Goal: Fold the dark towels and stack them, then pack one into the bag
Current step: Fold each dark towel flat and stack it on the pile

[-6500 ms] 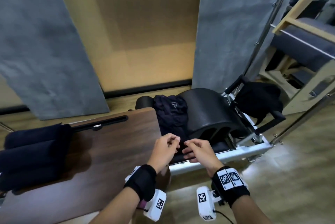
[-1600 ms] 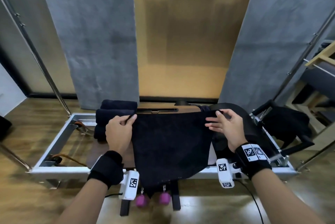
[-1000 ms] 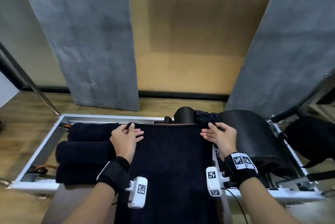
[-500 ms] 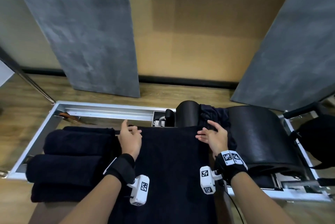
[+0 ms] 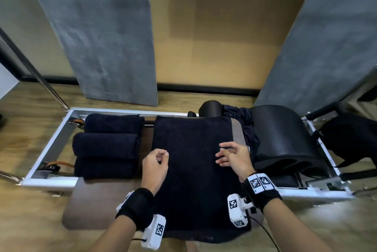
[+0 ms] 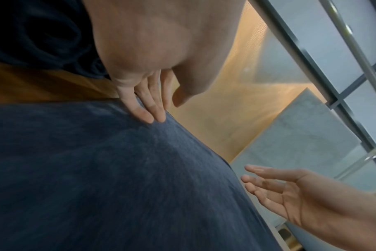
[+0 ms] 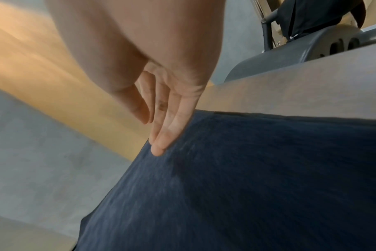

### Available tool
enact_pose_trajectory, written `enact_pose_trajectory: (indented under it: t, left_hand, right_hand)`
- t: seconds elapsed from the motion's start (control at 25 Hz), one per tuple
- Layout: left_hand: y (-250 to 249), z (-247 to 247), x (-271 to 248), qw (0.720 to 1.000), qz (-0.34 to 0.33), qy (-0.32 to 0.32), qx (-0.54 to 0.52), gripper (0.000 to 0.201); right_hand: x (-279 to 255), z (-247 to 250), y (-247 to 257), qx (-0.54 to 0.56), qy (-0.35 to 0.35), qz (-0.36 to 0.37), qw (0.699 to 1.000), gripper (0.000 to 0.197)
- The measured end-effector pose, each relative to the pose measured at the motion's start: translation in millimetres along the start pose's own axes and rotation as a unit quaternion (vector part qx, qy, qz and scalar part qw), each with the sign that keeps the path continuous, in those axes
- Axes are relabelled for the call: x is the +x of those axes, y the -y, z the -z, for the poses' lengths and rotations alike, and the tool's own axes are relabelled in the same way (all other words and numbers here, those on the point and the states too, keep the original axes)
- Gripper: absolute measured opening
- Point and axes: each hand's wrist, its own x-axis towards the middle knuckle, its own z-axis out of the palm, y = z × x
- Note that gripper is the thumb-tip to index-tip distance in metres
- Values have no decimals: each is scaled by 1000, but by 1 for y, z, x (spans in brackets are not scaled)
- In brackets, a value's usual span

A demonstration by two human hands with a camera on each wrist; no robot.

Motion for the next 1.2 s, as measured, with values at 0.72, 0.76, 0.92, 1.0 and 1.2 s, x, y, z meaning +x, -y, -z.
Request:
enact_pose_trajectory:
  t: [0.72,0.76,0.92,1.0,1.2]
  left_hand:
    - [26,50,-143,971,-52,48,230,17]
    - [18,48,-136,974,-63,37,213,15]
    - [-30,32,-88,982,-119,1,148,15]
    - [-57,17,-52,983,-129,-16,133,16]
    - [-75,-17,1,995,-84,58,20,12]
  right_hand:
    - [-131,40,-90,-306,-49,13,951,20]
    - [-125,36,-79,-287,-43,24,957,19]
    - [-86,12,-15,-186,-17,85,979,14]
    - [-57,-4,18,-165,-13,109,980,13]
    - [-5,-31,53,-123,11,103,987,5]
